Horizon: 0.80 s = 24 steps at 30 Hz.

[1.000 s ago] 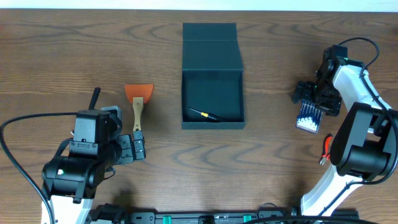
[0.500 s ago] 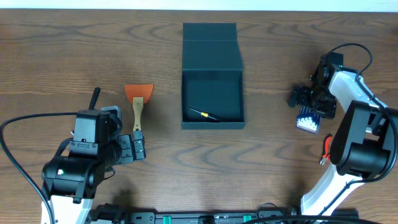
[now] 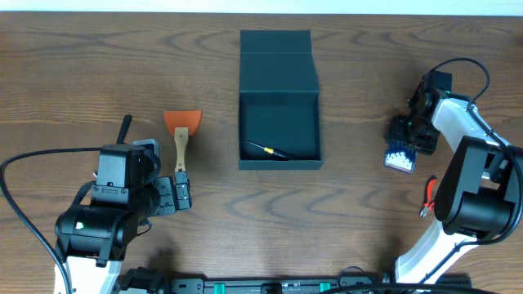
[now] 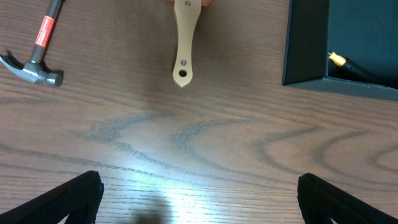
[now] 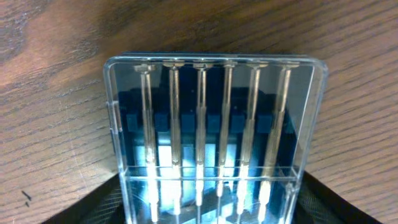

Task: Pack container
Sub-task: 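Move the right gripper to the clear screwdriver set and grasp it, then carry the screwdriver set into the box and release it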

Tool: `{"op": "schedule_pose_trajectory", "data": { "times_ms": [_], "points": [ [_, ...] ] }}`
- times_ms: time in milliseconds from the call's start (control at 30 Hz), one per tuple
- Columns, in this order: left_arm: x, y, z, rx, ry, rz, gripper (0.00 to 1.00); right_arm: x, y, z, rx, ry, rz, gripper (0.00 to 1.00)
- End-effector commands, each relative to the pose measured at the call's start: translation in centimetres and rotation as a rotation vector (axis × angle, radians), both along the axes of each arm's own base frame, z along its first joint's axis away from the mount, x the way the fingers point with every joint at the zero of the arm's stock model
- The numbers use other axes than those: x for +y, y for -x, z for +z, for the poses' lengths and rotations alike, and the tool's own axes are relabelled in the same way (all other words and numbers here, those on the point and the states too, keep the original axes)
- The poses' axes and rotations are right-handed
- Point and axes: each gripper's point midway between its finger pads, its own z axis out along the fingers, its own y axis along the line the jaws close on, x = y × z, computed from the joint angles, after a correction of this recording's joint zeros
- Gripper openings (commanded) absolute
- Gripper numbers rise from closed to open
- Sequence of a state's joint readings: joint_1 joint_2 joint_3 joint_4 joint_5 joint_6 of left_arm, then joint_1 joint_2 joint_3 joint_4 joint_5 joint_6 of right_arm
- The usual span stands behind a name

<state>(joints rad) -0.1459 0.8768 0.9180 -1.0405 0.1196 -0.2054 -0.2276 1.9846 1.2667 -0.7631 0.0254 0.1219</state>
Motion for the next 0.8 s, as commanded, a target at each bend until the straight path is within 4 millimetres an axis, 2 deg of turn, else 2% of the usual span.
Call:
{"op": "schedule_pose_trajectory", "data": {
  "times_ms": [0, 100, 200, 333, 600, 767],
  "points": [
    [0.3, -0.3, 0.8, -0.026, -0.016, -0.001, 0.99, 1.1, 2.9, -3.4, 0.107, -0.084, -0.014, 0.52],
    [0.3, -0.3, 0.8, -0.026, -0.016, -0.001, 0.99, 1.1, 2.8, -3.4, 0.106, -0.084, -0.014, 0.41],
    [0.3, -0.3, 0.8, -0.026, -0.016, -0.001, 0.98, 1.1, 2.9, -3.4, 0.108, -0.084, -0.014, 0.18],
    [0.3, -0.3, 0.8, -0.026, -0.016, -0.001, 0.99, 1.1, 2.9, -3.4, 0.109, -0.084, -0.014, 0.01],
    [0.3, -0.3, 0.8, -0.026, -0.016, -0.001, 0.99, 1.5, 2.9, -2.8, 0.108, -0.096, -0.010, 0.01],
    [0.3, -0.3, 0.8, -0.026, -0.016, -0.001, 0.98, 2.4, 2.1, -0.4, 0.051, -0.121, 0.006, 0.01]
  ]
}}
